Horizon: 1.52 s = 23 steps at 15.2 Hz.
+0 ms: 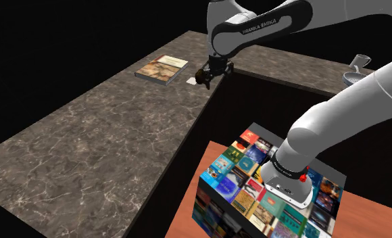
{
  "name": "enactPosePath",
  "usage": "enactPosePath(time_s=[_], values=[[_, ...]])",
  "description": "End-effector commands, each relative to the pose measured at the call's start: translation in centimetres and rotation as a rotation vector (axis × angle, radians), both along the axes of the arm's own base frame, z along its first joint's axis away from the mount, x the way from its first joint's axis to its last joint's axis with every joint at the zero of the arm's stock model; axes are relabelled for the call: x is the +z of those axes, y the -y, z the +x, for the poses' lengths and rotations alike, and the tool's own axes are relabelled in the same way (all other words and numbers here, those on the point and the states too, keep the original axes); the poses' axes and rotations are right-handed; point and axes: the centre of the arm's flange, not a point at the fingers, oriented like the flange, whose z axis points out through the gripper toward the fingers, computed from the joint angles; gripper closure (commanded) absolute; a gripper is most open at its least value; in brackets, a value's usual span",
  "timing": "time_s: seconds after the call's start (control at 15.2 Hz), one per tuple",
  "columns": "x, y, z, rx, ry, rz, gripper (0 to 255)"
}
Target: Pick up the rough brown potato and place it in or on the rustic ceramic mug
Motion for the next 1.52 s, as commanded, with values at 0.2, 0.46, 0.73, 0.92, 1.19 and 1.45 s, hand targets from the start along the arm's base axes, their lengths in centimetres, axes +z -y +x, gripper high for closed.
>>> enactPosePath(time_s=[0.2,0.46,0.73,0.92,1.19,1.45], values=[[-2.7,1.7,4.9,-0.116,0.08,-0.032,0],[-4.6,3.5,8.7,-0.208,0.142,-0.058,0],[-6.2,5.7,12.4,-0.3,0.203,-0.084,0],[-7.2,7.6,15.1,-0.368,0.25,-0.103,0],[-8.8,9.3,16.9,-0.413,0.279,-0.116,0],[-10.8,9.9,17.2,-0.413,0.279,-0.116,0]])
